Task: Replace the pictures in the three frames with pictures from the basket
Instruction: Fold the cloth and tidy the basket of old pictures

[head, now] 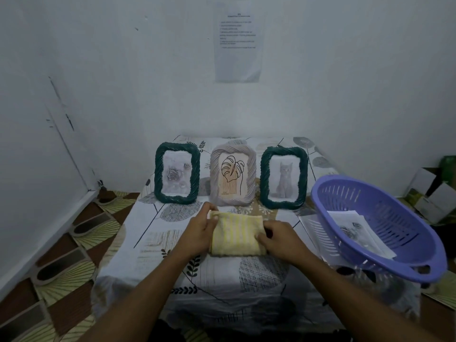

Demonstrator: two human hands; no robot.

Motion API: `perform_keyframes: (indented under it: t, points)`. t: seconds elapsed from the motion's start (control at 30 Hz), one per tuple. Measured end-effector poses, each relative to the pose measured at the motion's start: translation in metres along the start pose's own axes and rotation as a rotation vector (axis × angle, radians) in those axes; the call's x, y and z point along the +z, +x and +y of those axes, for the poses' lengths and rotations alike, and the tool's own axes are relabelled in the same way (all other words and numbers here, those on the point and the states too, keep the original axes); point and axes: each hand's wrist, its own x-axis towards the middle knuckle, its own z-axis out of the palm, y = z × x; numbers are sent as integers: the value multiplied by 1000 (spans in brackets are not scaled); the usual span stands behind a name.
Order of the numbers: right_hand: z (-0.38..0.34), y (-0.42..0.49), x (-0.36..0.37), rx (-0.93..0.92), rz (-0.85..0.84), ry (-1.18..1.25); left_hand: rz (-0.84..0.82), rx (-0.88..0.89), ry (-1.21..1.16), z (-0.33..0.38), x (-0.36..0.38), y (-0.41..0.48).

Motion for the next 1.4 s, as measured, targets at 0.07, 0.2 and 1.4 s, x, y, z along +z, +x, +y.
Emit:
perform_keyframes:
  t: [0.07, 0.2, 1.4]
  points:
    - [4, 2, 4, 105, 29, 25, 67, -40, 61, 3, 10, 8]
    - [7, 0, 10, 183, 120, 105, 162, -104, 307, -5, 19, 11]
    - [-69, 21, -15, 227, -91, 913, -215, -437, -712, 20, -28, 6]
